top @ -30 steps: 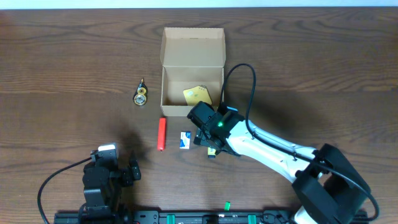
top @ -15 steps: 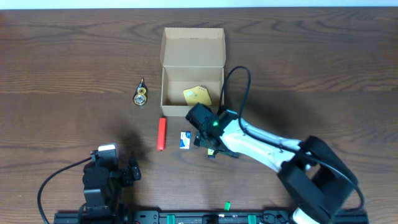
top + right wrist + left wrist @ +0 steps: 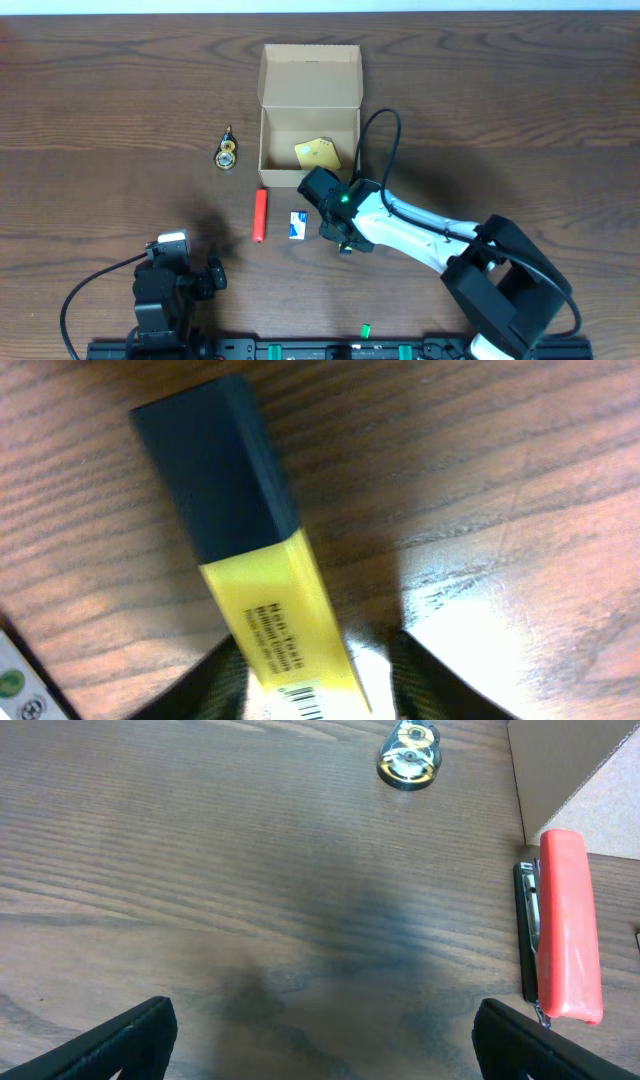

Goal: Pack container
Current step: 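Move the right gripper to the yellow highlighter and grasp it, then place the highlighter into the box with the right gripper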

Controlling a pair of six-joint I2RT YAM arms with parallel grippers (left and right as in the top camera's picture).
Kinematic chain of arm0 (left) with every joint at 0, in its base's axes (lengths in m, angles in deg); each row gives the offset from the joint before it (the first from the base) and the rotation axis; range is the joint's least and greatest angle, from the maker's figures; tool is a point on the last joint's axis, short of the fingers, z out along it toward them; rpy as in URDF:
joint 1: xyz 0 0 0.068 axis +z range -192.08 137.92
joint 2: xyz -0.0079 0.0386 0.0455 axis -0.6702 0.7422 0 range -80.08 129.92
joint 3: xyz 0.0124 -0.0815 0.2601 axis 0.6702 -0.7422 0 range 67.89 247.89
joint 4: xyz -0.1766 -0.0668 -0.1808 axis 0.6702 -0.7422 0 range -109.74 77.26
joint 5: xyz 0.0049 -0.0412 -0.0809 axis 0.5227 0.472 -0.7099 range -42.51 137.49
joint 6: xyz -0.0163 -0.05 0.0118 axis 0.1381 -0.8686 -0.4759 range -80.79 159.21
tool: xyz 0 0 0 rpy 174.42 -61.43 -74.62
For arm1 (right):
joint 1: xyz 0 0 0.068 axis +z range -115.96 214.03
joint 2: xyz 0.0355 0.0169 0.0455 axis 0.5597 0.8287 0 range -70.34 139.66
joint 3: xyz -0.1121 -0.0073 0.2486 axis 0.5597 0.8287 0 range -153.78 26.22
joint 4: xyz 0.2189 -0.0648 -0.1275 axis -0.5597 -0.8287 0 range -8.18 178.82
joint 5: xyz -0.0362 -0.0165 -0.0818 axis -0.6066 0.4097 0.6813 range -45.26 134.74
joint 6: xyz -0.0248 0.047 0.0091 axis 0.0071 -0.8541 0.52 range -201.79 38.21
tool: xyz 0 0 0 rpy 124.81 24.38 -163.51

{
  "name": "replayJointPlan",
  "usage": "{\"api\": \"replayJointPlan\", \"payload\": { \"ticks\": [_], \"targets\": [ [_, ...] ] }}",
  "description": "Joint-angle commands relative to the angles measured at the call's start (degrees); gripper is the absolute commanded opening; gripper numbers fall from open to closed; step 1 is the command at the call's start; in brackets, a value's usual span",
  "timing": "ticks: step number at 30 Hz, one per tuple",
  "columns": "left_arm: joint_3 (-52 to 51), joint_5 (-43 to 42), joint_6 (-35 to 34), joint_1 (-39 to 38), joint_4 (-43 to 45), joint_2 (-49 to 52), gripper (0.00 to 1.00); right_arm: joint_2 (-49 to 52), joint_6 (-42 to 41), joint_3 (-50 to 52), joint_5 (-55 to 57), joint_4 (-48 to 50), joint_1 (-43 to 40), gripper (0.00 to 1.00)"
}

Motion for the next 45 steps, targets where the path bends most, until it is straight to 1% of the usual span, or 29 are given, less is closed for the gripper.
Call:
{"api": "replayJointPlan", "payload": {
  "ticks": [1, 5, 12, 16, 20, 25, 30, 34, 38, 45],
  "targets": [
    [-0.94, 0.2, 0.37, 0.31, -0.44, -0.33, 0.95, 0.5, -0.63, -0.39, 0.66, 0.02, 0.39, 0.32],
    [-0.94, 0.2, 0.37, 0.31, -0.44, -0.33, 0.95, 0.48, -0.59, -0.44, 0.46, -1.09, 0.37, 0.17],
    [-0.94, 0.2, 0.37, 0.31, -0.42, -0.33, 0.95, -1.86, -0.57, -0.79, -0.59, -6.03, 0.39, 0.13],
    [-0.94, 0.2, 0.37, 0.31, -0.42, -0.33, 0.95, -5.92, -0.26, -0.79, -0.57, -8.92, 0.39, 0.13],
    [-0.94, 0.2, 0.37, 0.31, -0.42, -0.33, 0.95, -11.28, 1.7, -0.79, -0.52, -10.84, 0.39, 0.09],
    [-0.94, 0.2, 0.37, 0.31, -0.42, -0.33, 0.95, -17.25, 4.57, -0.98, 0.79, -10.95, 0.39, 0.09],
    [-0.94, 0.2, 0.37, 0.31, -0.42, -0.33, 0.95, -21.07, 10.93, -5.03, 4.7, -10.93, 0.37, 0.12],
    [-0.94, 0.2, 0.37, 0.31, -0.44, -0.33, 0.96, -20.87, 17.29, -10.73, 9.77, -9.97, 0.33, 0.18],
    [-0.94, 0.2, 0.37, 0.31, -0.44, -0.33, 0.95, -20.35, 21.59, -13.94, 13.35, -7.32, -0.37, 0.2],
    [-0.94, 0.2, 0.37, 0.31, -0.44, -0.33, 0.95, -15.76, 27.23, -15.08, 13.53, 0.55, -5.07, 0.22]
  ]
}}
